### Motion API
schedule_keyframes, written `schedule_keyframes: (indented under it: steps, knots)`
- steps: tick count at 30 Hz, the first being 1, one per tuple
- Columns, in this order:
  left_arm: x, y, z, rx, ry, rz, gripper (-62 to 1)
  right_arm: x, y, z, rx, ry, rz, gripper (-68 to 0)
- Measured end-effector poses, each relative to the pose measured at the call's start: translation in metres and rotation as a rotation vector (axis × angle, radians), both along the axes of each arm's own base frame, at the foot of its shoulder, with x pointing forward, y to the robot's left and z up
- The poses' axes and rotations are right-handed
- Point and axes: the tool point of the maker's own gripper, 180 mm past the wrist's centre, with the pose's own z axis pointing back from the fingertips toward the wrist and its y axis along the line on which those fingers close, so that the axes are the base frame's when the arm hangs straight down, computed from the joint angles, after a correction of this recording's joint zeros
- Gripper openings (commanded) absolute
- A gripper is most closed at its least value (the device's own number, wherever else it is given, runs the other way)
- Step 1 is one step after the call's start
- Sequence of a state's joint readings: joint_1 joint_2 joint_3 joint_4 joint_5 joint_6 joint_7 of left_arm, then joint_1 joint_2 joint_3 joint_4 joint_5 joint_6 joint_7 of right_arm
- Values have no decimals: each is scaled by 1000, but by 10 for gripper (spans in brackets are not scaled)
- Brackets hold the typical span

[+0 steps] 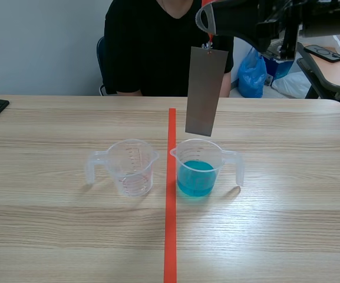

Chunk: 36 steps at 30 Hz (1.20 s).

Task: Do the redox reaction experiment.
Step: 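Raise the plate and point at it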

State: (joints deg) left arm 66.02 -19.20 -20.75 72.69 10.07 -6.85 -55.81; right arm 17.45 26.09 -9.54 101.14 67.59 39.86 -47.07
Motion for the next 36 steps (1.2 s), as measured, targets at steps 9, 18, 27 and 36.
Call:
schedule_keyframes:
  steps: [9, 18, 27, 36]
  knots:
    - [0, 0, 0, 0, 0, 0, -569, -1, 0, 0, 0, 4, 4, -658]
    - [0, 0, 0, 0, 0, 0, -569, -1, 0, 0, 0, 4, 4, -658]
    - [35, -3, 1, -60, -35, -70, -569, -1, 0, 0, 0, 4, 4, -658]
    - [129, -8, 22, -135, -92, -259, -569, -1, 0, 0, 0, 4, 4, -658]
